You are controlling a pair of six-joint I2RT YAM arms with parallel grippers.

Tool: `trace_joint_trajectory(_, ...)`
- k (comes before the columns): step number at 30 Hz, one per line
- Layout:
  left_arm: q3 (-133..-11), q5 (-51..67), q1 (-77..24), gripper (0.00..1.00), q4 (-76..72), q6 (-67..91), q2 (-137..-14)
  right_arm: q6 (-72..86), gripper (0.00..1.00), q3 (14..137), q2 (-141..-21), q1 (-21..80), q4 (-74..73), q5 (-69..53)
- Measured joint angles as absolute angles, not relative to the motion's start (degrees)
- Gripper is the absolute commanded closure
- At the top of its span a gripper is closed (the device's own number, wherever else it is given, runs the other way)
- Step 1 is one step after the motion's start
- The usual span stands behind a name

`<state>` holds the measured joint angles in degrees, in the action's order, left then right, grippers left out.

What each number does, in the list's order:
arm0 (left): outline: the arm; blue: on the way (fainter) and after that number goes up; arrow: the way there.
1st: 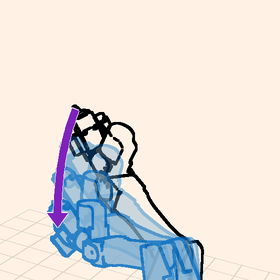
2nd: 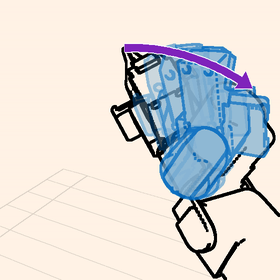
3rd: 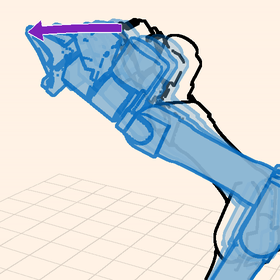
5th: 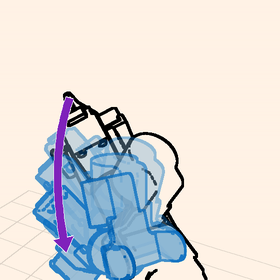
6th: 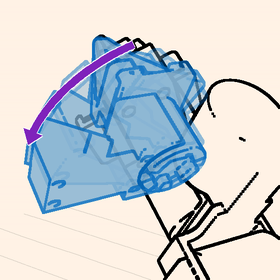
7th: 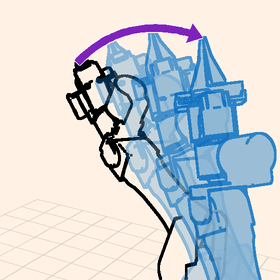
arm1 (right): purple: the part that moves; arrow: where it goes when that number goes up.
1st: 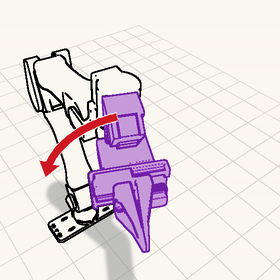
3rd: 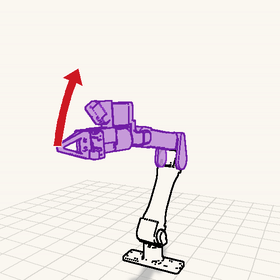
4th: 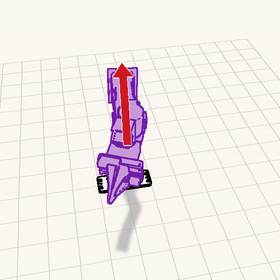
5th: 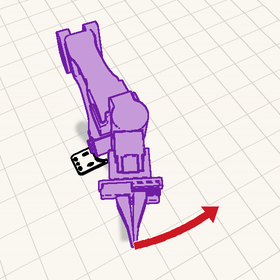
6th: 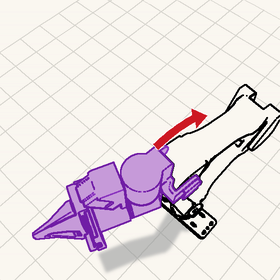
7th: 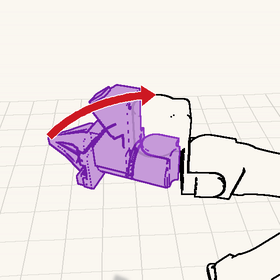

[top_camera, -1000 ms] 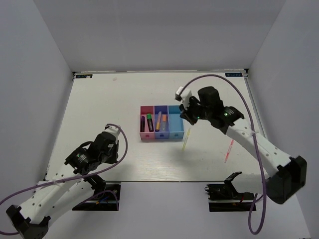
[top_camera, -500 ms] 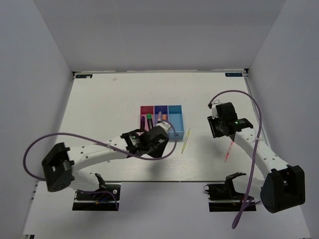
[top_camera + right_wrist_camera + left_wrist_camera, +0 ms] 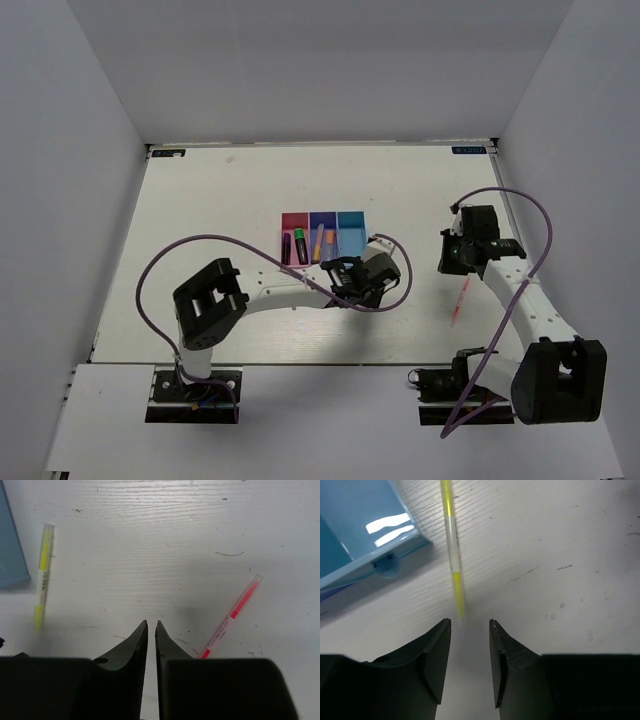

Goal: Sort the stationery into containers
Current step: Pick up the pen from the center of the board.

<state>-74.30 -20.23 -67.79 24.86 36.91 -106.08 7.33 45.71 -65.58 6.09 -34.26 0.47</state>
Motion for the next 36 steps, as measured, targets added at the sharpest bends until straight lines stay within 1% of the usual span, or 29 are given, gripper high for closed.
trace_joint_trajectory(9,-79.7,-20.8,-68.8,0.51,24.6,38.0,-113.6,8.7,0.84,45.5,-63.4,1.6,-34.4,-5.9)
trace_joint_trajectory(21,-81.3,-23.5,-68.8,0.53,25.3,38.4,-116.8,8.9,0.84,45.1,-62.3,-3.0,-34.6,-10.9)
trace_joint_trajectory(28,-81.9,-23.6,-68.5,0.62,25.5,38.7,-118.1,9.1,0.84,45.1,-62.2,-4.5,-34.6,-12.6)
trace_joint_trajectory(30,-82.0,-23.9,-68.4,0.62,25.5,39.0,-118.4,9.1,0.84,45.1,-62.2,-5.0,-34.6,-13.0)
trace_joint_trajectory(31,-82.1,-24.0,-68.4,0.65,25.5,39.1,-118.4,9.1,0.84,45.1,-62.2,-5.3,-34.6,-13.2)
trace_joint_trajectory(33,-82.2,-24.4,-68.5,0.67,25.6,39.3,-118.6,9.3,0.84,45.1,-62.0,-5.7,-34.6,-13.7)
trace_joint_trajectory(36,-82.6,-25.9,-68.8,0.74,26.4,40.0,-119.0,9.6,0.84,45.1,-61.5,-6.4,-34.6,-14.4)
